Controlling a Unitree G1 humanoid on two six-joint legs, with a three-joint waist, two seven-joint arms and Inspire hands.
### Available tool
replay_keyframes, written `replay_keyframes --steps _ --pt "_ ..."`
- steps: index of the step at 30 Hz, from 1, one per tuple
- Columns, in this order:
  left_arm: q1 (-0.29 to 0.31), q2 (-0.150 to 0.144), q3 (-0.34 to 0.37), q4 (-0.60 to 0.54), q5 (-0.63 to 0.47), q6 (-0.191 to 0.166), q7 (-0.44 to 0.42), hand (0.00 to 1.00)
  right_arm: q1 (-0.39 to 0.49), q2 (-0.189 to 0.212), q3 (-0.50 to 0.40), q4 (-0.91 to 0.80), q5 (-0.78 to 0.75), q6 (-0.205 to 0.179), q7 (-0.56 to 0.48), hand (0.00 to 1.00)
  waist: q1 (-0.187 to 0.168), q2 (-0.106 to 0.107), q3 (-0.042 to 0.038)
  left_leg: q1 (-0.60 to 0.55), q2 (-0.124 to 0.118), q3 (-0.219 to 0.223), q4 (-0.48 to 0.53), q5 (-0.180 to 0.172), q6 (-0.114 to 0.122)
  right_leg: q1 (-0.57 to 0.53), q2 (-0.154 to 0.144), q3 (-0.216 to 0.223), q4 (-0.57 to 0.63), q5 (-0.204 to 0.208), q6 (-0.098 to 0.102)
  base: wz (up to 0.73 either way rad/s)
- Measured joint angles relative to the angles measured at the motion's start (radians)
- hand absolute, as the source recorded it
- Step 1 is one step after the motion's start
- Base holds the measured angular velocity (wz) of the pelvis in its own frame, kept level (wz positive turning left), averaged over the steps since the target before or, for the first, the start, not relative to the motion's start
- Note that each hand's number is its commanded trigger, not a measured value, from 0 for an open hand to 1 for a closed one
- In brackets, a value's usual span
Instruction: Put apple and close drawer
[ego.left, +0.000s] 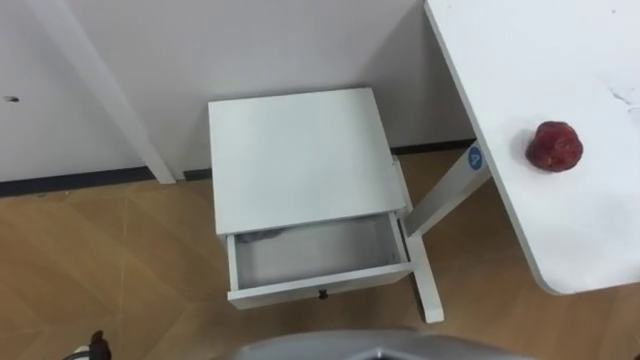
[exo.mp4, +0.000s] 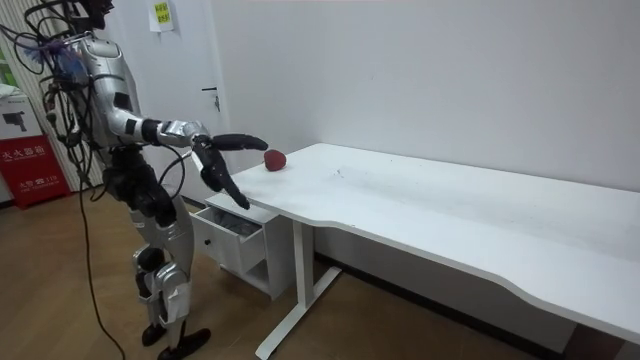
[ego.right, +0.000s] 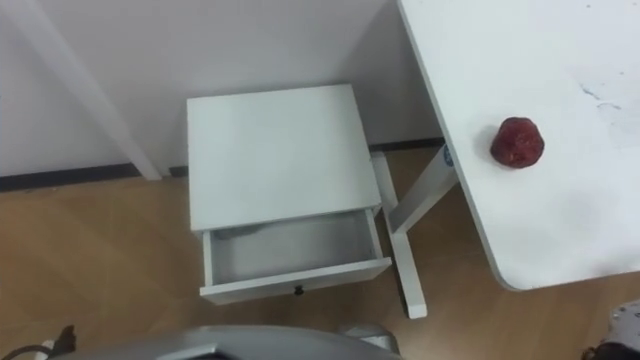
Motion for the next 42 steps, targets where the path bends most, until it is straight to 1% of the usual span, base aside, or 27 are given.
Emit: replay_keyframes --steps 1,3,4,6,9,10,11,12,14,16,18,22,25,29,31,32,36,40,42 --pt "0.000 0.000 -0.003 0.000 0.001 0.000 0.000 0.00 0.000 -0.001 0.010 -0.007 -0.039 -0.001 -0.002 0.00 0.000 0.002 0.0004 0.000 0.000 0.000 0.000 0.000 0.000 0.000 0.000 0.001 0.000 0.000 0.000 -0.03" --pt "-0.005 0.000 -0.008 0.000 0.014 0.000 0.000 0.00 0.001 -0.005 0.067 -0.031 -0.183 0.001 -0.004 0.00 0.001 0.001 0.0012 0.001 0.001 0.005 0.000 0.000 0.000 -0.001 0.001 0.006 0.000 0.000 0.000 -0.05" --pt "-0.006 0.000 -0.014 0.000 0.018 0.000 0.000 0.00 0.001 -0.005 0.086 -0.041 -0.208 0.001 -0.002 0.00 0.002 0.001 0.0014 0.002 0.002 0.007 0.000 0.000 -0.001 -0.001 0.001 0.007 0.000 0.000 0.000 -0.07" --pt "-0.015 -0.001 -0.038 0.000 0.019 0.000 0.000 0.00 0.000 -0.008 0.153 -0.073 -0.269 0.002 0.016 0.00 0.006 -0.002 0.0027 0.002 0.002 0.009 -0.001 0.001 -0.001 -0.001 0.003 0.017 -0.001 0.000 0.000 -0.02" --pt "-0.021 -0.002 -0.047 0.000 0.018 -0.008 0.000 0.00 0.002 -0.008 0.192 -0.076 -0.362 0.003 0.062 0.00 0.020 -0.006 0.0037 0.010 0.003 0.010 0.000 0.001 -0.001 0.002 0.002 0.013 -0.007 0.000 0.000 0.00" --pt "-0.021 -0.002 -0.047 0.000 0.018 -0.009 0.000 0.00 0.003 -0.008 0.195 -0.082 -0.391 0.003 0.079 0.00 0.029 -0.004 0.0015 0.010 0.002 0.011 0.000 0.001 -0.001 0.006 0.001 0.013 -0.014 0.000 0.000 0.00" --pt "-0.020 -0.002 -0.047 0.000 0.018 -0.009 0.000 0.00 0.003 -0.009 0.202 -0.083 -0.408 0.002 0.086 0.00 0.032 -0.006 0.0025 0.009 0.002 0.012 0.000 0.001 -0.001 0.005 0.001 0.013 -0.015 0.000 0.000 0.00" --pt "-0.017 -0.002 -0.048 0.000 0.018 -0.009 0.000 0.00 0.004 -0.015 0.230 -0.083 -0.442 0.002 0.096 0.00 0.040 -0.004 0.0027 0.009 0.002 0.014 0.000 0.001 -0.001 0.005 0.001 0.014 -0.016 0.000 0.000 -0.04" --pt "-0.015 -0.002 -0.056 0.000 0.018 -0.009 0.000 0.00 0.006 -0.018 0.266 -0.083 -0.471 0.003 0.125 0.00 0.045 -0.005 0.0030 0.009 0.003 0.014 0.000 0.001 -0.001 0.005 0.001 0.013 -0.017 0.000 0.000 0.00" --pt "-0.015 -0.004 -0.068 0.000 0.018 -0.009 0.001 0.00 0.016 -0.018 0.297 -0.083 -0.478 0.005 0.158 0.00 0.053 -0.005 0.0028 0.010 0.003 0.014 0.000 0.001 -0.001 0.005 0.001 0.012 -0.017 0.000 0.000 0.00" --pt "-0.013 -0.006 -0.073 0.000 0.017 -0.009 0.001 0.00 0.021 -0.018 0.338 -0.083 -0.478 0.024 0.200 0.00 0.059 -0.005 0.0029 0.010 0.003 0.014 0.000 0.001 -0.001 0.005 0.000 0.011 -0.017 0.000 0.000 0.00" --pt "-0.007 -0.006 -0.073 0.000 0.016 -0.010 0.004 0.00 0.042 -0.018 0.379 -0.083 -0.481 0.036 0.279 0.00 0.062 -0.004 0.0034 0.013 0.003 0.013 -0.001 0.001 -0.001 0.010 0.000 0.008 -0.018 0.000 0.000 0.00" --pt "-0.005 -0.006 -0.072 0.000 0.018 -0.013 0.003 0.00 0.043 -0.018 0.381 -0.083 -0.483 0.042 0.317 0.00 0.063 -0.006 0.0047 0.012 0.003 0.013 -0.001 0.001 -0.001 0.008 -0.001 -0.001 -0.018 0.000 0.000 0.00" --pt "-0.011 -0.005 -0.073 0.000 0.019 -0.014 -0.002 0.00 0.043 -0.019 0.386 -0.079 -0.601 0.045 0.372 0.00 0.069 -0.013 0.0058 0.009 0.003 0.012 0.000 0.001 -0.001 0.005 -0.001 0.001 -0.015 0.000 0.000 0.00" --pt "-0.014 -0.002 -0.074 0.000 0.018 -0.014 -0.013 0.00 0.044 -0.019 0.413 -0.078 -0.644 0.047 0.403 0.00 0.071 -0.019 0.0069 0.009 0.003 0.012 0.001 0.001 -0.001 0.005 -0.001 0.002 -0.015 0.000 0.000 0.00" --pt "-0.015 -0.001 -0.074 0.000 0.018 -0.014 -0.016 0.00 0.044 -0.019 0.421 -0.078 -0.650 0.047 0.412 0.00 0.071 -0.021 0.0071 0.009 0.003 0.012 0.001 0.001 -0.001 0.006 -0.001 0.002 -0.015 0.000 0.000 0.00" --pt "-0.014 0.000 -0.074 -0.001 0.018 -0.014 -0.019 0.00 0.048 -0.019 0.453 -0.078 -0.710 0.076 0.477 0.00 0.078 -0.029 0.0063 0.008 0.003 0.012 0.001 0.001 -0.001 0.004 -0.001 0.000 -0.016 0.000 0.000 0.00" --pt "-0.013 0.000 -0.072 -0.001 0.019 -0.014 -0.018 0.00 0.049 -0.019 0.457 -0.078 -0.754 0.081 0.528 0.00 0.085 -0.029 0.0058 0.007 0.003 0.010 0.000 0.001 -0.001 0.004 -0.001 -0.001 -0.017 0.000 0.000 0.01" --pt "-0.013 0.000 -0.073 -0.001 0.019 -0.014 -0.018 0.00 0.048 -0.019 0.458 -0.071 -0.764 0.081 0.535 0.00 0.085 -0.029 0.0055 0.007 0.003 0.007 0.000 0.001 -0.001 0.006 -0.001 -0.001 -0.018 0.000 0.000 0.04"
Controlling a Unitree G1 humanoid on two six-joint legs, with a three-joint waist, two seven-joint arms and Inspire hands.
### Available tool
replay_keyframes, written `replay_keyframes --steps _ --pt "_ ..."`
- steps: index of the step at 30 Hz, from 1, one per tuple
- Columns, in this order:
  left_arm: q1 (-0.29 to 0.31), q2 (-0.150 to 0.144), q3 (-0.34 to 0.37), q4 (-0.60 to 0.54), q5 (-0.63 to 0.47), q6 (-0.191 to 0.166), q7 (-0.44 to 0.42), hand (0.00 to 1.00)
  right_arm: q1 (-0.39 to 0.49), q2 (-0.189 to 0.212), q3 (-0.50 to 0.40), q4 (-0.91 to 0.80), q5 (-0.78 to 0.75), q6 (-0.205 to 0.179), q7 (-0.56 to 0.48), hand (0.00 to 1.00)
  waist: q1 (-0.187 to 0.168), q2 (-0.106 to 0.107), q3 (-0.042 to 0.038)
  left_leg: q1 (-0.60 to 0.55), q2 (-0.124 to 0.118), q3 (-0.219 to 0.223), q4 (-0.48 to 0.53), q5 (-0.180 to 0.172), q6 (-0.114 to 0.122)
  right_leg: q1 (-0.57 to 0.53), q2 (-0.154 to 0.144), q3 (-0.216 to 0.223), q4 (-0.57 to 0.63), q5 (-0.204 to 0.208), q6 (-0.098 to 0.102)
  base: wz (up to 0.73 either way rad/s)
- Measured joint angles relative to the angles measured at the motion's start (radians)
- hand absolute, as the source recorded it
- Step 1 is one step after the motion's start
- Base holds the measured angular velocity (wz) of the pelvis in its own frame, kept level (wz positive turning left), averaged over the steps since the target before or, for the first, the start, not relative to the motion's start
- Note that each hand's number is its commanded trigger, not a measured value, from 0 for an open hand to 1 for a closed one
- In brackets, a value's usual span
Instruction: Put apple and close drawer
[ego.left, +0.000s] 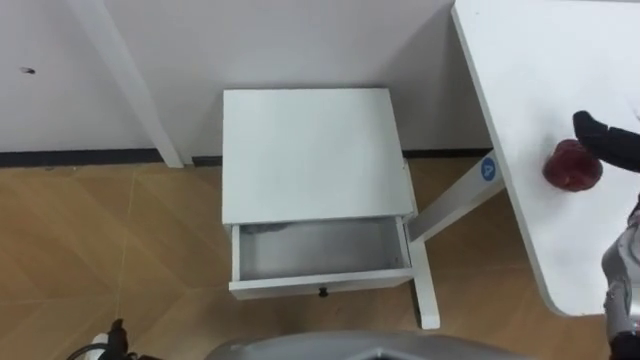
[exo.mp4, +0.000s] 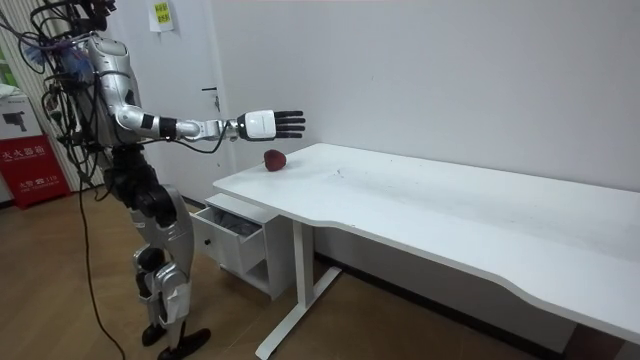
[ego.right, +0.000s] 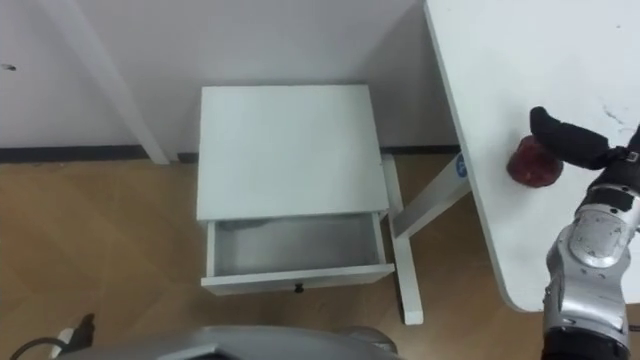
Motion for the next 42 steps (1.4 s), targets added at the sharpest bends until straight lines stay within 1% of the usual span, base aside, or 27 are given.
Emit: replay_keyframes --steps 2,4,11,13,16,21,26,28,32,34,36,37,38,39,40,41,42 --pt "0.000 0.000 -0.003 0.000 0.000 0.000 0.000 0.00 0.000 0.000 0.003 0.019 -0.015 0.000 0.001 0.00 0.000 0.000 -0.0001 0.001 0.000 -0.003 0.000 0.000 0.000 0.004 0.000 0.000 -0.001 0.000 0.000 0.04" --pt "0.000 0.001 -0.012 0.000 0.001 0.000 0.000 0.00 0.001 0.000 0.009 0.049 -0.031 0.002 0.024 0.00 0.000 0.000 -0.0003 0.003 -0.001 -0.004 0.000 0.000 0.000 0.013 0.000 0.000 -0.005 0.000 0.000 0.00" --pt "0.005 0.003 -0.012 0.001 -0.001 -0.001 -0.001 0.00 0.002 0.000 0.011 0.052 -0.074 0.007 0.065 0.00 -0.001 0.000 -0.0014 0.004 -0.002 -0.003 0.003 0.000 0.000 0.014 -0.003 -0.009 -0.013 0.000 0.000 0.00" --pt "0.011 0.009 -0.018 0.001 -0.001 -0.002 -0.001 0.00 0.000 -0.003 0.029 0.080 -0.073 0.007 0.065 0.00 -0.001 -0.005 -0.0047 0.004 -0.002 -0.003 0.005 0.000 0.000 0.014 -0.003 -0.013 -0.013 0.000 0.000 0.00" --pt "0.013 0.012 -0.023 0.003 -0.001 -0.005 0.000 0.00 0.000 -0.006 0.040 0.136 -0.069 0.007 0.075 0.00 0.001 -0.007 -0.0061 0.004 -0.002 -0.004 0.007 0.000 0.000 0.016 -0.006 -0.026 -0.013 0.000 0.000 0.00" --pt "0.016 0.014 -0.023 0.019 -0.001 -0.005 0.001 0.00 0.002 -0.006 0.041 0.171 -0.064 0.008 0.075 0.00 0.004 -0.002 -0.0041 0.003 -0.003 -0.004 0.007 0.000 0.000 0.016 -0.006 -0.026 -0.013 0.000 0.000 0.00" --pt "0.014 0.014 -0.023 0.019 0.001 -0.005 0.001 0.00 0.003 -0.007 0.041 0.175 -0.065 0.007 0.075 0.00 0.001 0.006 -0.0053 0.004 -0.003 -0.004 0.007 0.000 0.000 0.017 -0.006 -0.026 -0.015 0.000 0.000 0.00" --pt "0.013 0.014 -0.023 0.019 0.002 -0.005 0.001 0.00 0.002 -0.007 0.041 0.207 -0.070 -0.008 0.075 0.00 0.001 0.010 -0.0053 0.005 -0.003 -0.005 0.006 0.000 0.000 0.018 -0.006 -0.026 -0.014 0.000 0.000 0.00" --pt "0.014 0.014 -0.020 0.022 0.002 -0.005 -0.001 0.00 0.000 -0.007 0.038 0.284 -0.069 -0.009 0.076 0.00 0.003 0.011 -0.0044 0.005 -0.003 -0.008 0.005 0.000 0.000 0.017 -0.007 -0.026 -0.014 0.000 0.000 0.00" --pt "0.014 0.014 -0.018 0.025 0.002 -0.004 -0.001 0.00 0.000 -0.007 0.038 0.290 -0.069 -0.019 0.076 0.00 -0.001 0.013 -0.0046 0.005 -0.003 -0.008 0.004 0.000 0.000 0.018 -0.007 -0.026 -0.014 0.000 0.000 0.00" --pt "0.009 0.015 -0.018 0.024 0.001 -0.006 -0.001 0.00 0.001 -0.007 0.040 0.324 -0.061 -0.047 0.076 0.00 -0.001 0.014 -0.0041 0.007 -0.002 -0.011 0.003 0.000 0.000 0.021 -0.008 -0.027 -0.015 0.000 0.000 0.03" --pt "0.009 0.015 -0.018 0.025 0.000 -0.006 -0.001 0.00 0.002 -0.007 0.040 0.326 -0.059 -0.048 0.076 0.02 -0.001 0.013 -0.0040 0.009 -0.002 -0.011 0.002 0.000 0.000 0.022 -0.008 -0.027 -0.015 0.000 0.000 0.04" --pt "0.010 0.015 -0.018 0.025 0.000 -0.006 -0.001 0.00 0.002 -0.007 0.041 0.330 -0.058 -0.048 0.076 0.08 -0.001 0.011 -0.0035 0.013 -0.002 -0.013 0.002 0.000 0.000 0.026 -0.008 -0.027 -0.015 0.000 0.000 0.05" --pt "0.010 0.015 -0.018 0.025 0.000 -0.006 -0.001 0.00 0.002 -0.007 0.041 0.335 -0.056 -0.048 0.076 0.23 -0.001 0.010 -0.0034 0.016 -0.002 -0.016 0.001 0.000 0.000 0.029 -0.008 -0.028 -0.015 0.000 0.000 0.06" --pt "0.010 0.015 -0.018 0.025 0.000 -0.006 -0.001 0.00 0.002 -0.007 0.041 0.339 -0.057 -0.048 0.076 0.73 -0.001 0.009 -0.0036 0.017 -0.002 -0.018 0.001 0.000 0.000 0.030 -0.008 -0.030 -0.014 0.000 0.000 0.07" --pt "0.010 0.016 -0.018 0.025 0.001 -0.006 -0.001 0.00 0.002 -0.007 0.040 0.344 -0.057 -0.048 0.076 1.00 -0.001 0.007 -0.0043 0.017 -0.003 -0.020 0.001 0.000 0.000 0.031 -0.008 -0.032 -0.014 0.000 0.000 0.05" --pt "0.010 0.016 -0.018 0.025 0.001 -0.006 -0.001 0.00 0.005 -0.007 0.041 0.344 -0.057 -0.048 0.076 1.00 -0.001 0.006 -0.0052 0.017 -0.003 -0.021 0.001 0.000 0.000 0.031 -0.009 -0.033 -0.014 0.000 0.000 0.04"
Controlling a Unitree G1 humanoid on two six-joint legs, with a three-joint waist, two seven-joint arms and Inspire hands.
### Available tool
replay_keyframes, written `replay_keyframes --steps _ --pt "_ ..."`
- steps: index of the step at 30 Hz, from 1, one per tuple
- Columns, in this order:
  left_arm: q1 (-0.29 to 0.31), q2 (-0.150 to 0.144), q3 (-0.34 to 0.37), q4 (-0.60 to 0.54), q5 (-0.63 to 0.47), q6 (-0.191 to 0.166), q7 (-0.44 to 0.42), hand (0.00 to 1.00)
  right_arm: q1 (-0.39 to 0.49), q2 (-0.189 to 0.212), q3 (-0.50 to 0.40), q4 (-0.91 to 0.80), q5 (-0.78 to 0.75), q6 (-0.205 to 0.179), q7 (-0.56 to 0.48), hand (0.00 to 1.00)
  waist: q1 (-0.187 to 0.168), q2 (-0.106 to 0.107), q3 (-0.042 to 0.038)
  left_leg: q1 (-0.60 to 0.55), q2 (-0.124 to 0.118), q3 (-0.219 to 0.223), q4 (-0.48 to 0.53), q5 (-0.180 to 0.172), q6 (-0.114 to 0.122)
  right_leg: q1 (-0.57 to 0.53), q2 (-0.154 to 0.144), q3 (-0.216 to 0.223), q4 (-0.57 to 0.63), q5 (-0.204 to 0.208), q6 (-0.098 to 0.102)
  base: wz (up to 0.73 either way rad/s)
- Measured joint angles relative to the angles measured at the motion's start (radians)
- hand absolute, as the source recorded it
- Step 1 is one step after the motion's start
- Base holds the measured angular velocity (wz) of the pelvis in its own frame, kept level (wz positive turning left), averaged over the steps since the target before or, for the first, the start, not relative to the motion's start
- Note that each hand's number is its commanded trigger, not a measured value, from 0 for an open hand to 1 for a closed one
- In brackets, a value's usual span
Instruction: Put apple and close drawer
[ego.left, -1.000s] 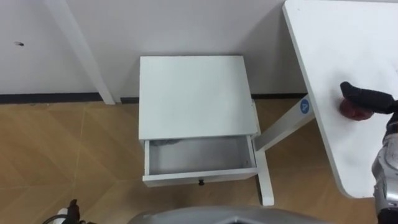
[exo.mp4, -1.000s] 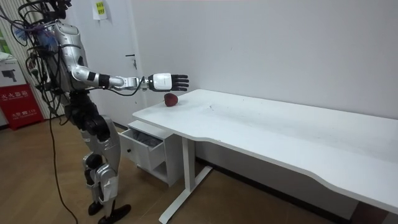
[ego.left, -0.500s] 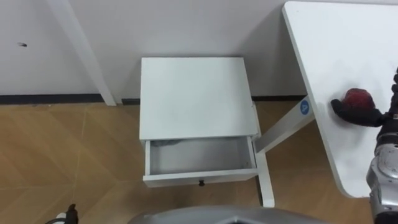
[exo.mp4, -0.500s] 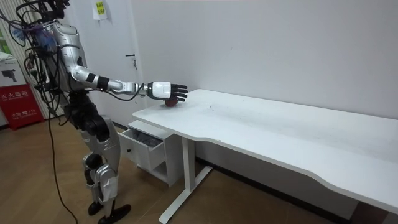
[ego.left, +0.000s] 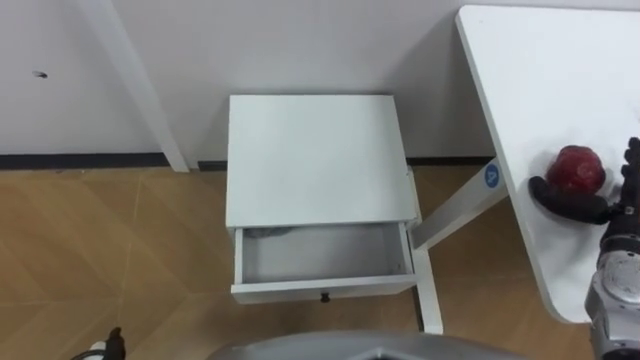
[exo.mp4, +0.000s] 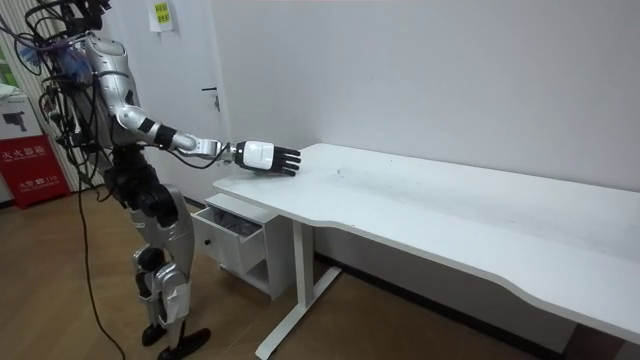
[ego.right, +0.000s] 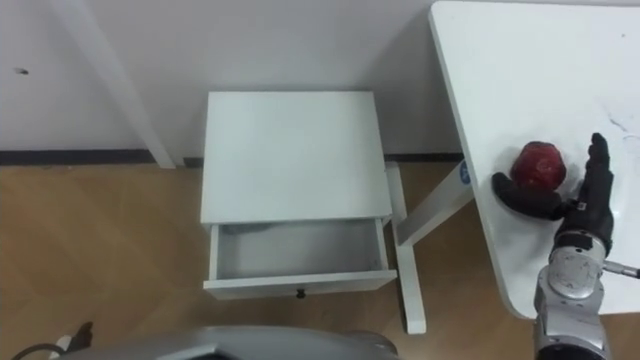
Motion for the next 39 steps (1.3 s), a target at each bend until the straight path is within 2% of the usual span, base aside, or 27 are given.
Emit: replay_keyframes --steps 4,6,11,17,22,26,29,31,35,38,39 --pt "0.001 0.002 0.000 0.000 -0.001 0.002 0.000 0.00 0.007 -0.006 -0.002 0.002 -0.008 0.000 -0.017 1.00 0.001 -0.004 -0.0027 0.000 0.000 -0.001 0.000 0.000 0.000 0.001 0.000 -0.009 -0.001 0.000 0.000 0.00" --pt "-0.002 0.003 0.000 0.000 -0.002 0.002 0.001 0.00 0.005 -0.023 -0.003 0.016 -0.012 -0.006 -0.027 1.00 0.000 -0.004 -0.0028 0.000 0.000 -0.001 0.000 0.000 0.000 0.002 0.001 -0.009 -0.001 0.000 0.000 0.00" --pt "-0.014 0.003 -0.001 0.000 -0.002 0.001 0.004 0.00 0.000 -0.031 -0.004 0.049 -0.017 -0.023 -0.054 1.00 0.002 -0.004 -0.0029 0.000 0.001 -0.001 0.000 0.000 0.000 0.002 0.002 -0.009 -0.001 0.000 0.000 0.00" --pt "-0.011 0.002 -0.003 0.000 0.000 0.001 0.004 0.00 0.000 -0.027 -0.004 0.047 -0.017 -0.021 -0.057 1.00 0.002 -0.004 -0.0029 0.000 0.001 -0.001 0.000 0.000 0.000 0.002 0.002 -0.001 -0.002 0.000 0.000 0.00" --pt "-0.006 0.002 -0.026 -0.001 0.001 0.001 0.004 0.00 0.014 -0.004 0.007 0.011 -0.017 -0.021 -0.050 1.00 0.002 -0.004 -0.0029 0.002 0.000 -0.001 -0.001 0.000 0.000 0.003 0.004 0.000 -0.001 0.000 0.000 0.00" --pt "-0.012 0.004 -0.050 -0.001 0.000 0.001 0.004 0.00 0.015 -0.005 0.074 -0.036 -0.018 -0.018 -0.020 1.00 0.003 -0.004 -0.0028 -0.003 0.000 -0.002 0.001 0.000 0.000 0.003 0.006 -0.003 0.000 0.000 0.000 -0.02" --pt "-0.029 0.004 -0.072 -0.001 0.004 0.001 0.004 0.00 0.016 -0.001 0.123 -0.107 -0.105 -0.009 -0.009 1.00 0.021 -0.002 -0.0022 -0.012 0.000 -0.001 0.005 0.000 0.000 -0.003 0.006 -0.003 -0.001 0.000 0.000 0.00" --pt "-0.041 0.005 -0.086 0.000 0.020 0.000 0.003 0.00 0.016 -0.001 0.172 -0.155 -0.160 -0.007 0.000 1.00 0.036 0.002 -0.0017 -0.014 0.000 -0.001 0.010 0.000 0.000 -0.006 0.006 0.000 -0.002 0.001 -0.001 0.00" --pt "-0.074 0.002 -0.135 0.000 0.020 0.000 -0.009 0.00 0.016 0.010 0.321 -0.244 -0.241 0.024 0.091 1.00 0.081 0.018 0.0093 -0.016 0.000 -0.001 0.012 0.000 -0.001 -0.007 0.006 0.000 -0.003 0.001 -0.001 0.03" --pt "-0.076 0.003 -0.147 0.003 0.035 0.002 -0.026 0.00 0.010 0.022 0.377 -0.287 -0.316 0.038 0.153 1.00 0.106 0.032 0.0042 -0.033 -0.002 -0.011 0.014 0.000 0.000 -0.017 0.004 -0.015 -0.001 0.001 -0.001 0.10" --pt "-0.075 0.003 -0.148 0.003 0.042 0.004 -0.030 0.00 0.008 0.022 0.395 -0.314 -0.329 0.047 0.167 1.00 0.113 0.034 0.0051 -0.042 -0.002 -0.015 0.018 0.001 -0.001 -0.019 0.003 -0.022 -0.002 0.001 -0.001 0.15"
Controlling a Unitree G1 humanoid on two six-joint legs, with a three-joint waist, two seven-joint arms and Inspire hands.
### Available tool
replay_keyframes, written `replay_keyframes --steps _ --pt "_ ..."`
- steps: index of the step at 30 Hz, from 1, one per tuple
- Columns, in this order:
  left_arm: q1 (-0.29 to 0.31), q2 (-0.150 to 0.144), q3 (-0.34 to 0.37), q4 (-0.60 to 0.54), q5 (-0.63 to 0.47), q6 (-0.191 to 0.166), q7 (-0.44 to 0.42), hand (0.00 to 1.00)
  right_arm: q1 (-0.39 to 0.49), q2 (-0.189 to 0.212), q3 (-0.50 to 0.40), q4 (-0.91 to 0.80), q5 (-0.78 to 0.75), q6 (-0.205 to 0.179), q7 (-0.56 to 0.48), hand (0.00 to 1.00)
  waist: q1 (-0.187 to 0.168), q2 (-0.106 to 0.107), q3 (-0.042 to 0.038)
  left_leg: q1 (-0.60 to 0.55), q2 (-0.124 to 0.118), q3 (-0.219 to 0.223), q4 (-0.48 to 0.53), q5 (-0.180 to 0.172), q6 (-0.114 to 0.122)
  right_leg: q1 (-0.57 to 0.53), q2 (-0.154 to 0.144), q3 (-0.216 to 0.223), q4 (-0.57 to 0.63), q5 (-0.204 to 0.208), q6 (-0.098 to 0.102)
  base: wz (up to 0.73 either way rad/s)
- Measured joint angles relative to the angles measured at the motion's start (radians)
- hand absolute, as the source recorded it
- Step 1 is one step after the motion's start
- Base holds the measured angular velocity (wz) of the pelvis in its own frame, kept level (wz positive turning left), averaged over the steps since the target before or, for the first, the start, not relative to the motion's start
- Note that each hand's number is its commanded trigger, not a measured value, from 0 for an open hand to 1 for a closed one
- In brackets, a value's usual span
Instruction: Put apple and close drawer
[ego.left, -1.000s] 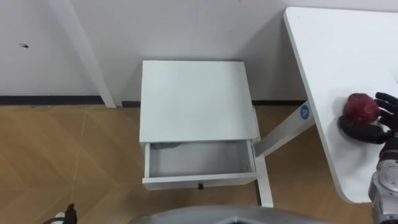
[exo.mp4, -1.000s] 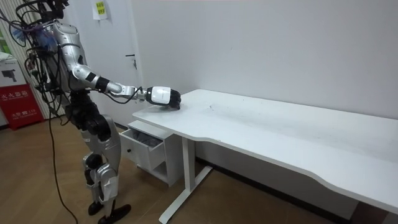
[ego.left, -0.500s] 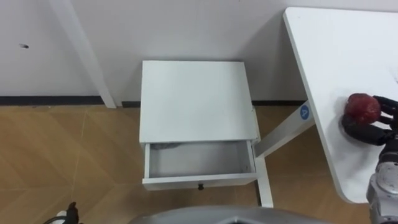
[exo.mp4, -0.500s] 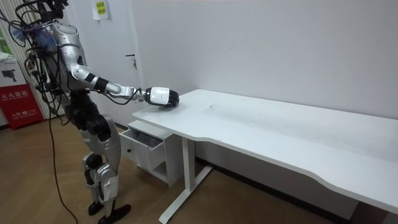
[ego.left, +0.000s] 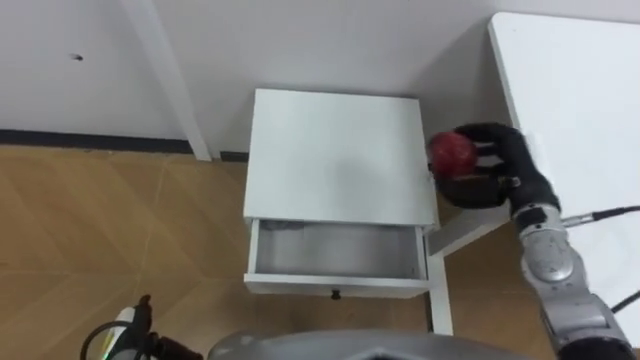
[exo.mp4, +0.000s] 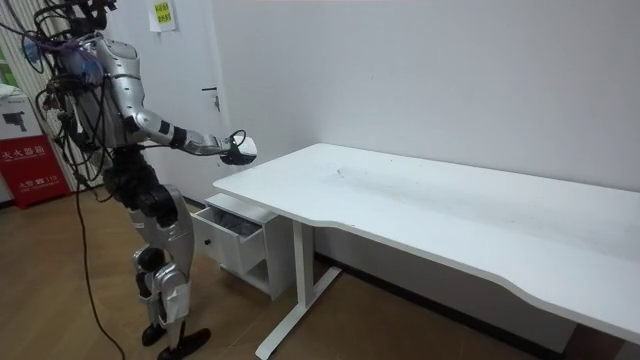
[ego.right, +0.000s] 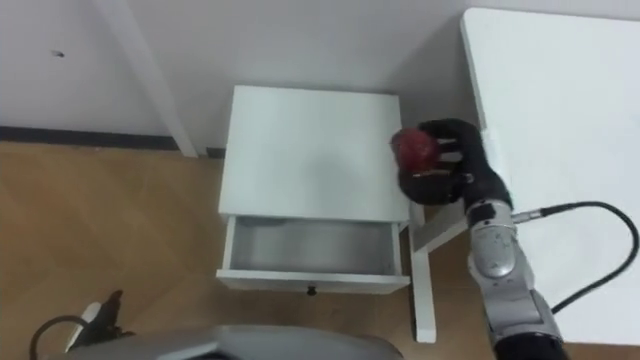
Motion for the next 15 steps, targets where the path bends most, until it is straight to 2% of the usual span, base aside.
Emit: replay_keyframes --steps 6,9,15 --pt "0.007 -0.004 -0.004 0.000 0.027 0.021 -0.011 0.00 -0.012 0.009 0.055 -0.098 -0.034 0.012 0.064 1.00 0.025 -0.012 -0.0029 -0.013 -0.002 -0.039 0.005 0.002 -0.003 0.002 -0.003 -0.002 -0.015 0.000 0.000 0.19" --pt "0.005 -0.006 -0.027 -0.001 0.046 0.029 -0.012 0.00 -0.043 0.010 0.095 -0.108 -0.044 0.015 0.087 1.00 0.025 -0.013 -0.0013 -0.016 -0.002 -0.043 0.007 0.002 -0.003 0.004 -0.003 -0.002 -0.016 0.000 0.000 0.06" --pt "-0.021 -0.004 -0.089 -0.001 0.042 0.036 -0.020 0.00 -0.045 0.009 0.194 -0.105 -0.071 0.051 0.116 1.00 0.031 -0.019 0.0060 -0.035 -0.004 -0.044 0.013 0.002 -0.003 -0.005 -0.003 -0.004 -0.016 0.000 0.000 0.00"
